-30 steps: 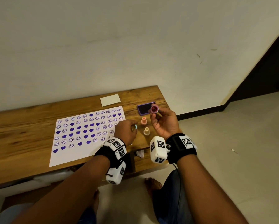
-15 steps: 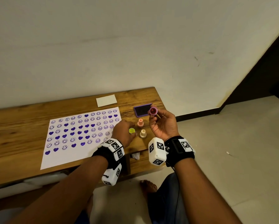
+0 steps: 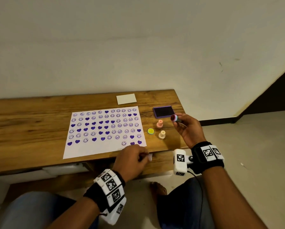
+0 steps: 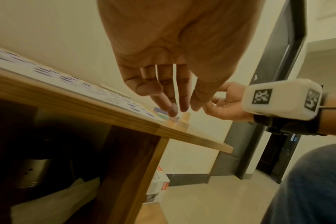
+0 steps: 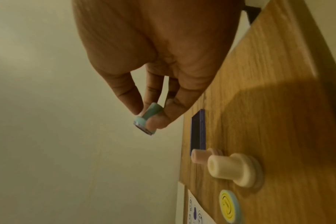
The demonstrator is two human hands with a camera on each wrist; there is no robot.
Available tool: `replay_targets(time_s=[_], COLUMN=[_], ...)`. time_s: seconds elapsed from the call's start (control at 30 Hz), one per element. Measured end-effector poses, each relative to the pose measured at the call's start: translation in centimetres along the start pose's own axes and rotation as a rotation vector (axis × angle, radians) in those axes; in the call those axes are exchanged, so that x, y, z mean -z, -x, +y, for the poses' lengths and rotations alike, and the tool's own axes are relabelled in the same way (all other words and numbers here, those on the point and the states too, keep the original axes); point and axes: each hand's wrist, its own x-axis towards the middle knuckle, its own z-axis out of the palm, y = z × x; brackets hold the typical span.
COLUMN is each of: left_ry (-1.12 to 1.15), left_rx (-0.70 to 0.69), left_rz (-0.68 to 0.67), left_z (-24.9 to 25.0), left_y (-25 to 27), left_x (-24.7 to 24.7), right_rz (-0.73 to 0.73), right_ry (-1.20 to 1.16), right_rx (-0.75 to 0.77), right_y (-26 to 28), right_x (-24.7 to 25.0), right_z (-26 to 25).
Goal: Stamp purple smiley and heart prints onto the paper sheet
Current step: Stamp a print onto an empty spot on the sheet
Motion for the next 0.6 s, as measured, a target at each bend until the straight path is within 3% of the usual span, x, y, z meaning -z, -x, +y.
replay_targets(time_s=[0.2, 0.33, 0.43, 0.6], left_ry=[-0.004, -0.099, -0.072, -0.031], left_rx=[0.167, 0.25, 0.279, 0.287], left_rz=[0.226, 0.273, 0.304, 0.27], left_z=[-6.7, -9.7, -10.4, -10.7], left_y=[-0.2, -1.7, -2.5, -3.5], left_x=[3.4, 5.3, 6.0, 6.2], right_rz=[-0.008, 0.012, -0.041, -0.039], right_ry=[0.47, 1.214, 1.655, 1.869], right_rx=[0.144, 0.369, 0.362, 0.346], right_y=[-1.4, -5.7, -8.4, -10.8], right_x=[-2.4, -3.9, -5.3, -7.0], right_z=[-1.0, -2.8, -3.1, -2.5])
